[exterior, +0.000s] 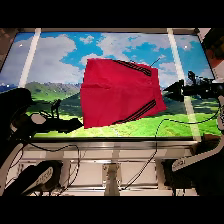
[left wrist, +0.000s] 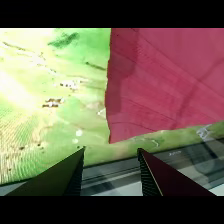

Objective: Fold the clothes and pants, and hang the long-sleeved shirts on hangers.

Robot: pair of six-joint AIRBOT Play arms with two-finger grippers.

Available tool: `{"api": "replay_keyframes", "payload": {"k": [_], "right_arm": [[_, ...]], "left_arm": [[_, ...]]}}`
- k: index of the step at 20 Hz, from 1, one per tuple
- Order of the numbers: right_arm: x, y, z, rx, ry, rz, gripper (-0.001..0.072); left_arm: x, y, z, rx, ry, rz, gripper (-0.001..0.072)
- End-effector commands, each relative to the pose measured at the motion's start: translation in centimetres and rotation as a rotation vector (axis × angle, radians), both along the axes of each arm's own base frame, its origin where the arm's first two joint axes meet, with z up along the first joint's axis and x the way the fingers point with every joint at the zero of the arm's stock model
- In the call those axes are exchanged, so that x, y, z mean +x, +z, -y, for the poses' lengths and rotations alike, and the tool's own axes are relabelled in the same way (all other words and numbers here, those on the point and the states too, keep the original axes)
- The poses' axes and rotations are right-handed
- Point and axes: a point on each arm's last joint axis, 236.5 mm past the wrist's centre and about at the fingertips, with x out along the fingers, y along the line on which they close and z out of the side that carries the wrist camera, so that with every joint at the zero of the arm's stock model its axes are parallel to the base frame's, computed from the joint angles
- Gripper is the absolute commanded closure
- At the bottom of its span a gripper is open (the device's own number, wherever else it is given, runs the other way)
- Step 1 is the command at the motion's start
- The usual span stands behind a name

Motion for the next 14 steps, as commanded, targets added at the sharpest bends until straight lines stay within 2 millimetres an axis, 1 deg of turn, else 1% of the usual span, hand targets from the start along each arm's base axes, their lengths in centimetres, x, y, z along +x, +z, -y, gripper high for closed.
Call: {"api": "replay_keyframes", "payload": {"k": [1, 3, 5, 9, 14], "right_arm": [[0.0, 0.0, -0.1, 0.000, 0.001, -0.001, 0.0238], [0.0, 0.0, -0.1, 0.000, 0.001, -0.001, 0.0239], [0.0, 0.0, -0.1, 0.000, 0.001, -0.001, 0.0238], [0.0, 0.0, 0.0, 0.000, 0.001, -0.001, 0.0239], [0.0, 0.0, -0.1, 0.000, 0.001, -0.001, 0.0239]], "left_arm": [[0.0, -0.7, 0.4, -0.019, 0.005, -0.027, 0.0357], [-0.3, -1.6, 0.3, -0.016, 0.003, -0.057, 0.0356], [0.1, -2.1, 0.4, -0.023, 0.016, -0.062, 0.0353], [1.3, -2.2, 1.4, -0.089, 0.069, -0.057, 0.0353], [1.2, -3.1, 2.1, -0.135, 0.117, -0.122, 0.0352]]}}
